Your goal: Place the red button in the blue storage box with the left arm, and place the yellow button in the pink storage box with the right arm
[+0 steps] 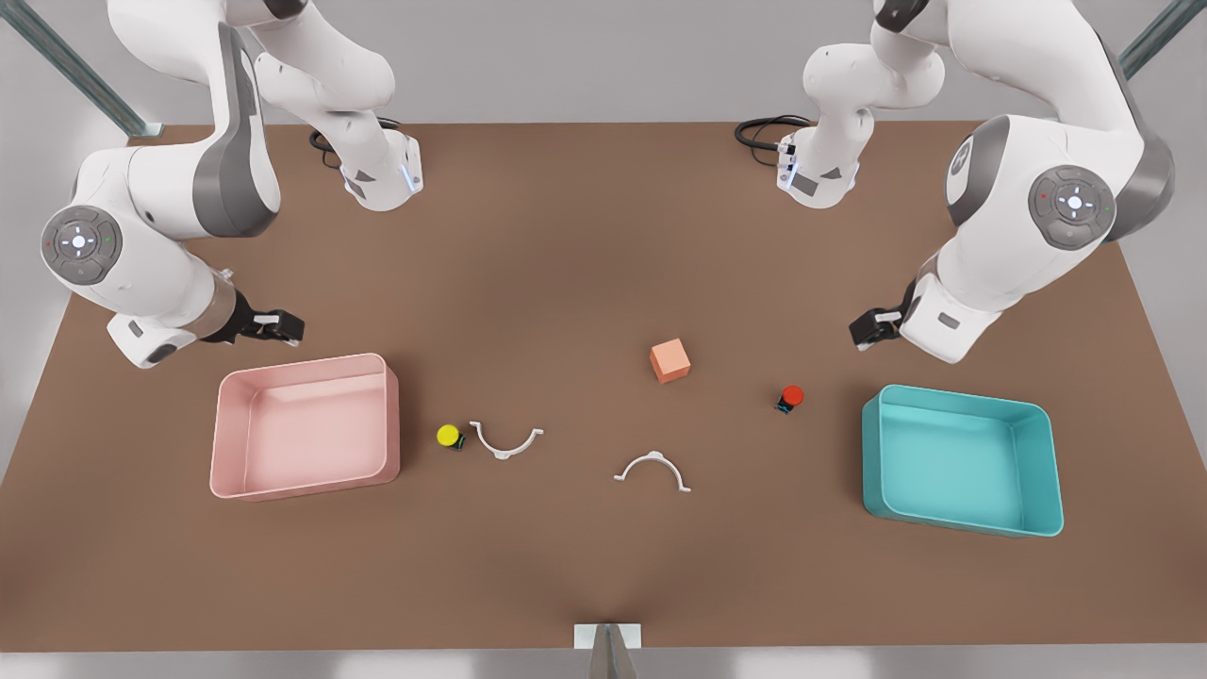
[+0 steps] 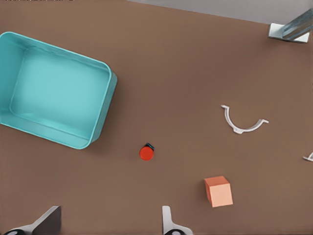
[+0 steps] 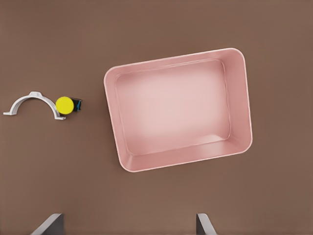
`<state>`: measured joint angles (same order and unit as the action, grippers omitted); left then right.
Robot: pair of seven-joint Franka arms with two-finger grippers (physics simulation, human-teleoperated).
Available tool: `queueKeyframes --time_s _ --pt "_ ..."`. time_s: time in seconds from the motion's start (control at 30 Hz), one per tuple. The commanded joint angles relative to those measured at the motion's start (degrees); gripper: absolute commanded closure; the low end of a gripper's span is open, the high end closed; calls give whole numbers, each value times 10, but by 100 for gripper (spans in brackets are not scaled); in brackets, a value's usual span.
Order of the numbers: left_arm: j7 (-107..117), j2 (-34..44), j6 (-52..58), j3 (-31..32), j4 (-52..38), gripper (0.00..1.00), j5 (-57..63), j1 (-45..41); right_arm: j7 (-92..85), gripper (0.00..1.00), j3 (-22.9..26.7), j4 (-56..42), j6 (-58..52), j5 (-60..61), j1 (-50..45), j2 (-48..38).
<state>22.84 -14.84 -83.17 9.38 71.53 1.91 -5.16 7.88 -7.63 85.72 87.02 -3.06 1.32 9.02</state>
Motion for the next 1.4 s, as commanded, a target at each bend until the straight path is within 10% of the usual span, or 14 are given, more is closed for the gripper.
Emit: queueKeyframes --time_s 0.0,0.1,0.23,0.57,0.83,0.93,1.37 --pt "-126 0 1 0 1 0 -1 -1 -2 0 0 0 2 1 0 -1" --pt "159 -30 -35 1 12 0 -8 -32 0 0 0 1 1 10 -4 22" --pt "570 -29 -350 1 223 0 -57 -36 -3 0 -28 0 37 26 -5 92" --pt "600 -61 -625 -32 464 0 -60 -25 73 0 -62 2 210 26 -28 207" --pt "600 -124 -625 -33 472 0 -53 -27 221 0 -61 -2 271 6 -71 242" --pt "602 -123 -625 -33 472 33 -53 -28 265 0 -61 -2 293 7 -74 265" --pt "588 -56 -541 -33 460 48 -4 -29 427 0 -60 -5 380 -36 -94 335"
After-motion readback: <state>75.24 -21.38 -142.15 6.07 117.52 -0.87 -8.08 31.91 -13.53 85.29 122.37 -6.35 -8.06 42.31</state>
